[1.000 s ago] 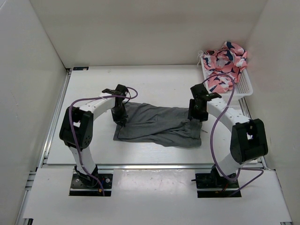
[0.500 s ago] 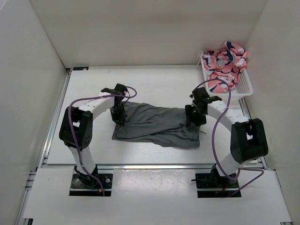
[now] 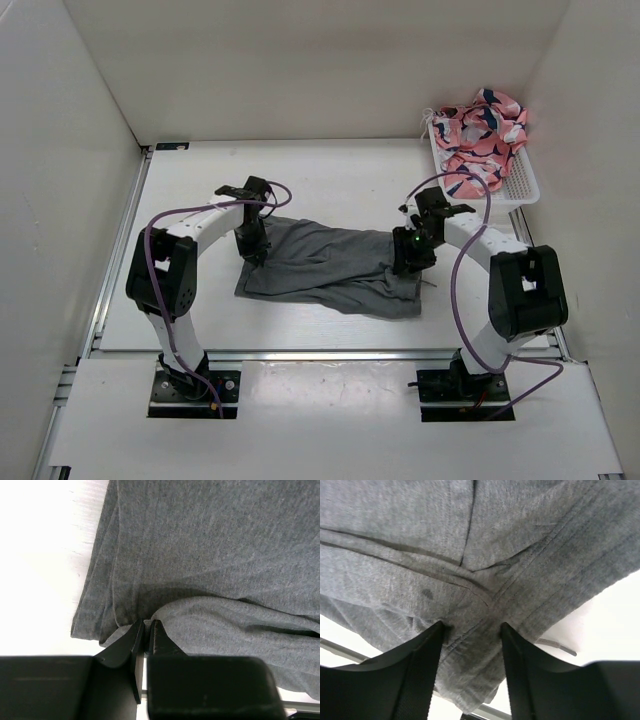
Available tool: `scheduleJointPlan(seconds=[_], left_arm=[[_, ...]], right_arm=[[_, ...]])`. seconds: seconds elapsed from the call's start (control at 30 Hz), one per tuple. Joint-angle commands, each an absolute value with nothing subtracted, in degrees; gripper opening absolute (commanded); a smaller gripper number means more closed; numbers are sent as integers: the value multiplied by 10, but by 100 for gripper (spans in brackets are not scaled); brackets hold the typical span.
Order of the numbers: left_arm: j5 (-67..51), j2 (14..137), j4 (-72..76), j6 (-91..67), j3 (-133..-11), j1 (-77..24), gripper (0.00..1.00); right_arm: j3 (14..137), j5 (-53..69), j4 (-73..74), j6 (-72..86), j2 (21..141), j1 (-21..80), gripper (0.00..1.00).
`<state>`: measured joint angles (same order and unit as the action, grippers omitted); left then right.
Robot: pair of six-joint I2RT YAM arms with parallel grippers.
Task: Fold and stack the shorts
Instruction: Fold the shorts
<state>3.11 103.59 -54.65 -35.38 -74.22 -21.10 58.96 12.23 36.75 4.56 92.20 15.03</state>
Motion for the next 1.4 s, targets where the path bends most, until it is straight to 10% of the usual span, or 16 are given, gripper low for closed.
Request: scheduleJointPlan(seconds=[0.0, 0.17, 0.27, 0.9, 1.37], left_arm=[[42, 1007, -548, -350, -765, -207, 11], [42, 1007, -548, -350, -778, -202, 11], [42, 1007, -560, -345, -785, -196, 11], [32, 1114, -664, -303, -1137, -113, 11], [1, 1280, -605, -274, -1336, -98, 11]], right_arm=[[596, 135, 370, 40, 932, 151, 52], [601, 128, 370, 47, 942, 151, 33], [601, 120, 370, 53, 942, 151, 0], [765, -126, 408, 78, 840, 156, 0], [880, -320, 258, 22, 1056, 162, 0]])
